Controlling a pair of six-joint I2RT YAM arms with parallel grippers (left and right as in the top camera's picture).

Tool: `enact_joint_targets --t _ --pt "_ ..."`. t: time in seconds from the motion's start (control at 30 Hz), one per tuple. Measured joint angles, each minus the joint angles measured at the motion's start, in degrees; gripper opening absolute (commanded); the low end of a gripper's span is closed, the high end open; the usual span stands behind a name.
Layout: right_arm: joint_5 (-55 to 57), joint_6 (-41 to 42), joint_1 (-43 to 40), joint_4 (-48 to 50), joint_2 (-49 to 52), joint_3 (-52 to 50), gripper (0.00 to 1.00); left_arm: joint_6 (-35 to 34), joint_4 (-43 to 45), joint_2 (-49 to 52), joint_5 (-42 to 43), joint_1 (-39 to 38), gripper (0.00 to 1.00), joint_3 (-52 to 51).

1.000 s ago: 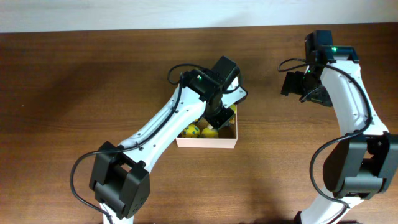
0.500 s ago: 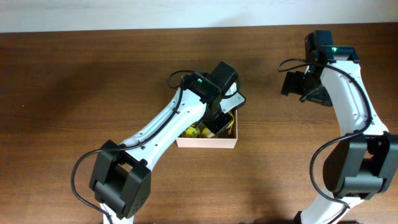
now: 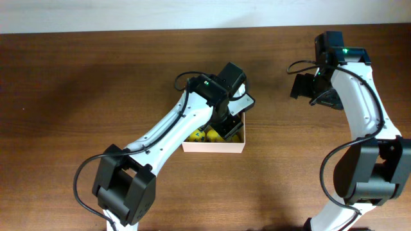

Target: Pack container

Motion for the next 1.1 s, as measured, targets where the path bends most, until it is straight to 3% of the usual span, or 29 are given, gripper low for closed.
enact_joint_targets --t 0.1,0.2,0.33,0.37,0.73,1.1 --pt "0.0 0.0 0.0 0.0 0.0 0.0 0.99 -1.6 -0.4 0.0 -1.0 0.8 0.61 0.3" --pt "0.0 0.0 0.0 0.0 0.0 0.0 0.99 -4.0 -1.4 -0.3 -4.0 3.6 0.69 2.0" --pt "0.0 0.0 0.0 0.0 0.0 0.0 0.98 -6.1 -2.8 -3.4 -9.5 9.0 0.92 2.3" --pt "0.0 0.0 0.0 0.0 0.0 0.0 0.99 -6.8 -3.3 -4.9 -11.1 11.0 0.94 2.4" --pt "0.0 0.0 0.0 0.0 0.0 0.0 0.99 -7.1 -6.2 -11.6 -17.7 28.7 0.97 3.6" --pt "0.0 0.0 0.0 0.0 0.0 0.0 0.99 -7.1 -5.6 -11.6 -17.9 29.8 0.99 3.6"
